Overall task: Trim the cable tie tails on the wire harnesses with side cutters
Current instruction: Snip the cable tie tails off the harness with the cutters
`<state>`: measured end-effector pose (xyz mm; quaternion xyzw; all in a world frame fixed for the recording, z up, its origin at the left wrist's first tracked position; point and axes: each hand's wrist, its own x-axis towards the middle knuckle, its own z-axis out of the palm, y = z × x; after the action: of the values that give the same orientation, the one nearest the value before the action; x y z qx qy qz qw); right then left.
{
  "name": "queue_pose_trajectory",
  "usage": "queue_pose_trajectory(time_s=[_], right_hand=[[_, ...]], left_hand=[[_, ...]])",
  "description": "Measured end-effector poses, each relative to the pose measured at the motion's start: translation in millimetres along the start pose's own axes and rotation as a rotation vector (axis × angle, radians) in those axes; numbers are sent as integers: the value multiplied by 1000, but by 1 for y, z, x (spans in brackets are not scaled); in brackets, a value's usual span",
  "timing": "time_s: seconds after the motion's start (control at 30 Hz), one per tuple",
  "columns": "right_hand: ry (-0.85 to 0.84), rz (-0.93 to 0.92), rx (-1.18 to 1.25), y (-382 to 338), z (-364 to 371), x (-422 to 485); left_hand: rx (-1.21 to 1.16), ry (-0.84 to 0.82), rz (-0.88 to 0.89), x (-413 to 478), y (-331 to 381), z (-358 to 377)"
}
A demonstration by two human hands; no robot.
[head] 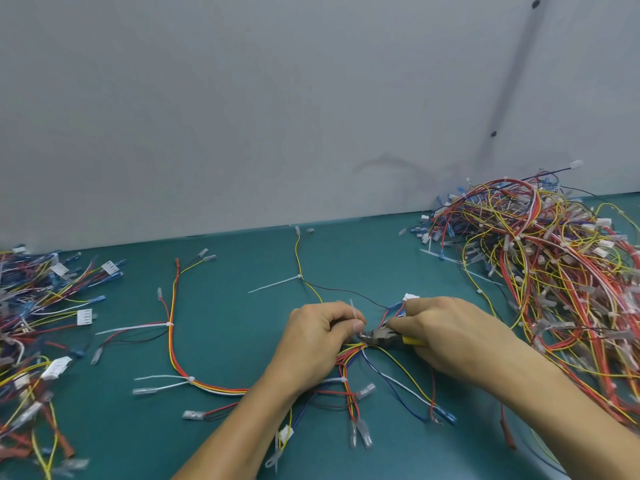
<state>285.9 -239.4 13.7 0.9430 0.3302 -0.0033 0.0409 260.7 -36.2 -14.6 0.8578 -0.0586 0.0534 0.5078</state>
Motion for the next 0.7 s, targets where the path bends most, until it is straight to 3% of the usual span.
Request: queue_pose_trajectory(time_s=[0.47,0.7], right_hand=[[6,38,-6,-7,-2,-1],[70,181,113,-5,-11,-2]], left_hand=[[-14,-5,-29,1,2,-2],[-485,165,-163,4,12,-33]])
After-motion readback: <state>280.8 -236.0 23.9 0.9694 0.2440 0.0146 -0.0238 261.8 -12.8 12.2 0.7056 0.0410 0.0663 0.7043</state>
